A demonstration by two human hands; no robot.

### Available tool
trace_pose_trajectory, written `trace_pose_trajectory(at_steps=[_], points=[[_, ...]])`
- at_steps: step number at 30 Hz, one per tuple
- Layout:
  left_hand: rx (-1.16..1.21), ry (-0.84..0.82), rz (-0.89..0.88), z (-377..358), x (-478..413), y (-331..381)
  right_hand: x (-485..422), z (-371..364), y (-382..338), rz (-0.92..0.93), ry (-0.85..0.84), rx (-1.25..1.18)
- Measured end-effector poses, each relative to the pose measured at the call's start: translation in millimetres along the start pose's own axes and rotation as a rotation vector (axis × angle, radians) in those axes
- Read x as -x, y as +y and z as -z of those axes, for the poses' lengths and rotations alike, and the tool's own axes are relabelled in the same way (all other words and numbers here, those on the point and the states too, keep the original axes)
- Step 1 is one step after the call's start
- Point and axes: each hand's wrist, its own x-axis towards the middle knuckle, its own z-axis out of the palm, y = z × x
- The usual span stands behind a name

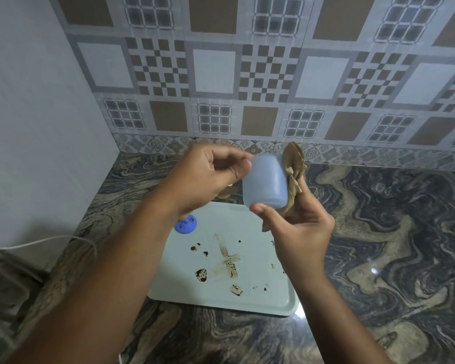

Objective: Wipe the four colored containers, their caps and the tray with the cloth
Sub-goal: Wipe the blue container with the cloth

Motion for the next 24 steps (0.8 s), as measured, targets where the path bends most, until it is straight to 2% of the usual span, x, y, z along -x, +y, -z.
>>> trace_pose_trajectory(at_steps=[2, 6, 9, 13, 16, 20, 21, 24], points=[[0.013, 0.01, 0.017, 3, 0, 1, -3, 2, 1, 0.04, -0.044, 0.061], [-0.29, -0.001, -0.042, 8, 0, 12, -6, 6, 10, 0.192, -0.117, 0.361], [-0.319, 0.031, -0.109, 2, 4, 17, 0, 3, 7, 0.118, -0.062, 0.207], [-0.13, 0.053, -0.047, -2, 5, 10, -1, -1, -1, -0.006, 0.013, 0.018], [-0.159, 0.048, -0.039, 4, 3, 6, -1, 0, -2, 0.045, -0.047, 0.091], [-0.244, 0.017, -0.08, 6, -1, 12, -5, 6, 7, 0.308, -0.098, 0.427], [-0.244, 0.014, -0.088, 5, -1, 12, -6, 7, 9, 0.32, -0.1, 0.441], [-0.191, -0.001, -0.077, 3, -2, 12, -4, 5, 7, 0.181, -0.097, 0.295]])
